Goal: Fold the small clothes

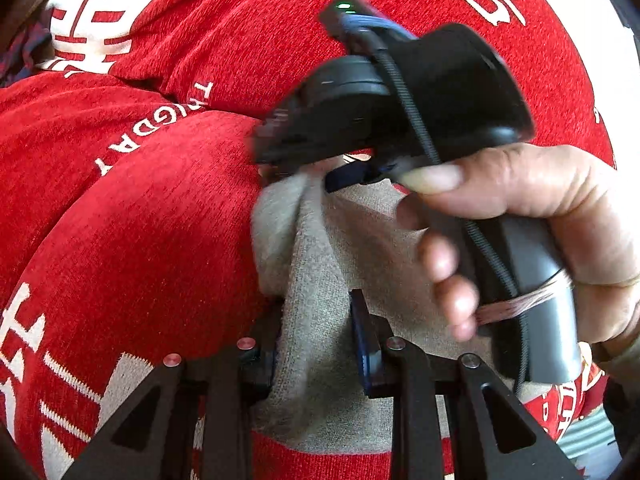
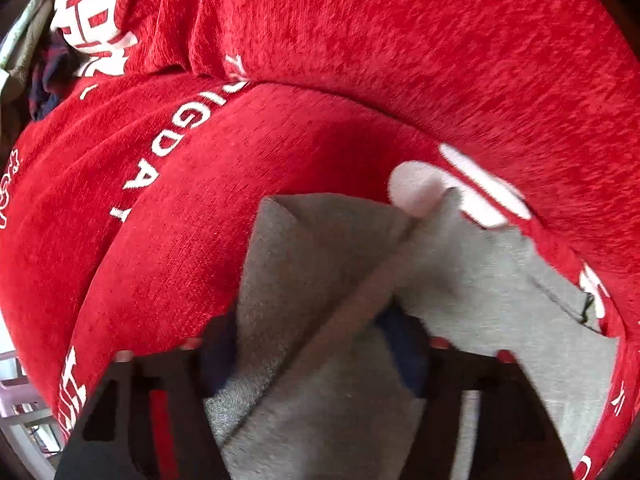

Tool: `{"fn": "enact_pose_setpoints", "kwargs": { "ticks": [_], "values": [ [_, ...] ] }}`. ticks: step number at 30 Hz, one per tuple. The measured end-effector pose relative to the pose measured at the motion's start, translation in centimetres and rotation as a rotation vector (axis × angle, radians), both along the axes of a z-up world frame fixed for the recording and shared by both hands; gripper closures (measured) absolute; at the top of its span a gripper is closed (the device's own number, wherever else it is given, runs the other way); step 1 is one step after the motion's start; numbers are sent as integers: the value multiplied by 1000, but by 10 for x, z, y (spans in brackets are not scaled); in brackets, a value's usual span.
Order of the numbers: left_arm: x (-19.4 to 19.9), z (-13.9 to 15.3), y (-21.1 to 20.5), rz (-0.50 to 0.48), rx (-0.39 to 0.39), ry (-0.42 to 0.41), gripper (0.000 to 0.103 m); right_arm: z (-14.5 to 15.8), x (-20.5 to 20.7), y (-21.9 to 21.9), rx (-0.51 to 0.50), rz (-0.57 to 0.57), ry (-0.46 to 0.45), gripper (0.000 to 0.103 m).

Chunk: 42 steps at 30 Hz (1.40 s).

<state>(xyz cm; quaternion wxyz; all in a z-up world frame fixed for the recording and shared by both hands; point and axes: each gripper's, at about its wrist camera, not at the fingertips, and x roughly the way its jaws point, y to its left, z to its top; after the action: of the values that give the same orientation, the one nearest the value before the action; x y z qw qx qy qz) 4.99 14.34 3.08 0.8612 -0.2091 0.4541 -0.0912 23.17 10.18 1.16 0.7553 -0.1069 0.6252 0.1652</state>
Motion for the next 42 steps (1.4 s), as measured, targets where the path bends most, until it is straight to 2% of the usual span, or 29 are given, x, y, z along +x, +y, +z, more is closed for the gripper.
{"fn": "enact_pose_setpoints", "kwargs": {
  "ticks": [3, 8, 13, 19, 28, 31, 36, 42],
  "values": [
    [-2, 3, -2, -1, 25, 0, 74, 5, 0, -16, 79, -35, 7, 80],
    [-7, 9, -9, -3, 81, -19, 75, 13, -7, -27, 147, -34, -21, 85],
    [-12, 24, -12, -18, 71, -52, 77, 37, -9, -45, 259, -60, -49, 85],
    [-17, 38, -31, -52, 127, -71, 77, 58, -14, -85, 402, -104, -65, 86],
    [-21, 54, -65, -92, 195, -70, 81, 72, -20, -125, 494, -124, -90, 86],
    [-20, 56, -72, -97, 189, -67, 82, 79, -23, -136, 534, -128, -94, 86],
    [-21, 65, -73, -106, 130, -67, 82, 89, -29, -152, 600, -131, -109, 86],
    [-23, 74, -95, -141, 153, -77, 82, 94, -34, -181, 657, -153, -114, 86]
  ]
}}
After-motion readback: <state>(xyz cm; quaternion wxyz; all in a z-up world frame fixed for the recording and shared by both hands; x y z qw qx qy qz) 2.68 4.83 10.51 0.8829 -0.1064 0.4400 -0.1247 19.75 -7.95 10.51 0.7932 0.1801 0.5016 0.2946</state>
